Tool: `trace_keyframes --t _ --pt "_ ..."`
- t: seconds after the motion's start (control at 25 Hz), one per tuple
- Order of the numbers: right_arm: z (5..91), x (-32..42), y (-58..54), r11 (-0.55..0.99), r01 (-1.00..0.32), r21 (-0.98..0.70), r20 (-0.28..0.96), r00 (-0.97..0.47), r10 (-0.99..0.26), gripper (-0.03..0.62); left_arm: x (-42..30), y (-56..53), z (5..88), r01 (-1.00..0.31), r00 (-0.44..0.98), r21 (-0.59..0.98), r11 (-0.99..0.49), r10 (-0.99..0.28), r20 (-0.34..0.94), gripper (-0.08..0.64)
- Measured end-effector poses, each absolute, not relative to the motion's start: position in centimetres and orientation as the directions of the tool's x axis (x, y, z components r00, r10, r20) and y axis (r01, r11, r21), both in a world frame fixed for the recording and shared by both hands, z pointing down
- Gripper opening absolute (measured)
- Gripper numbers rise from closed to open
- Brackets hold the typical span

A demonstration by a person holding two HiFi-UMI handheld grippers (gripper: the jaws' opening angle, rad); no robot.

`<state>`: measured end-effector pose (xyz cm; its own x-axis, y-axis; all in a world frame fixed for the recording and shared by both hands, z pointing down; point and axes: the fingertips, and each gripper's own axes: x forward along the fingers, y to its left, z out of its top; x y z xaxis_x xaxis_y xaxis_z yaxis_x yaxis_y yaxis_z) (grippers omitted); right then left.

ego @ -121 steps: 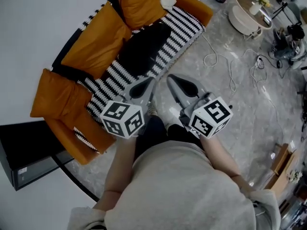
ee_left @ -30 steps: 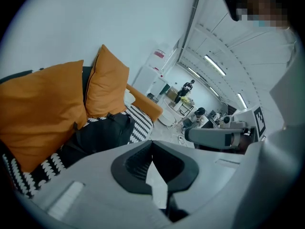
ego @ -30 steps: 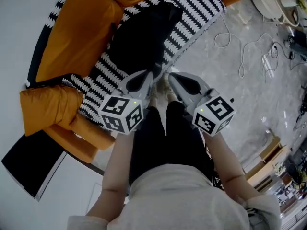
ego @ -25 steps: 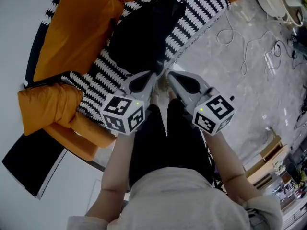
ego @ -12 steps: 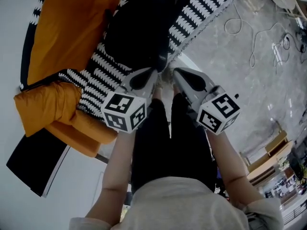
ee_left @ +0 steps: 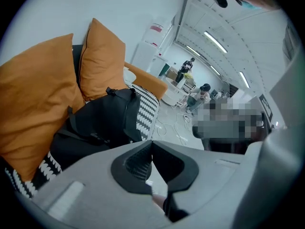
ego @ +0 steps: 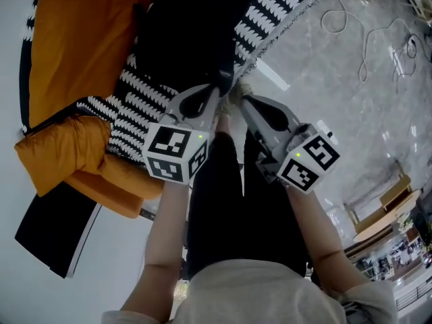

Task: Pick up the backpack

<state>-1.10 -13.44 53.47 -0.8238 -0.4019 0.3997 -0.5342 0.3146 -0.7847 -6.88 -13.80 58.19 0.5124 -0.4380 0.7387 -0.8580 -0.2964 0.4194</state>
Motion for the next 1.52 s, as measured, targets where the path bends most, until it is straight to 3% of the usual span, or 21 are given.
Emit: trace_keyframes --t 0.32,0.44,0.64,1.52 --pt "55.0 -0.5 -12.3 0.331 -0.534 -0.778 0.414 -0.832 -0.37 0.003 -7.1 -14.9 59.9 -0.873 0.485 0.389 -0.295 -0.43 0.761 0.01" --pt "54.9 -0.6 -12.3 0.341 -0.514 -0.787 0.386 -0.842 -0.378 0.003 -7.0 -14.8 61.0 -0.87 0.488 0.399 -0.29 -0.391 0.781 0.138" --pt "55.2 -0.5 -12.0 0.338 -0.511 -0.791 0.387 -0.844 -0.371 0.003 -6.1 -14.6 61.9 -0.854 0.504 0.4 -0.333 -0.337 0.795 0.236" --pt "57.0 -0.1 -12.2 0.315 -0.495 -0.81 0.378 -0.851 -0.365 0.003 -4.3 -12.9 66.8 -0.796 0.541 0.455 -0.4 -0.134 0.83 0.244"
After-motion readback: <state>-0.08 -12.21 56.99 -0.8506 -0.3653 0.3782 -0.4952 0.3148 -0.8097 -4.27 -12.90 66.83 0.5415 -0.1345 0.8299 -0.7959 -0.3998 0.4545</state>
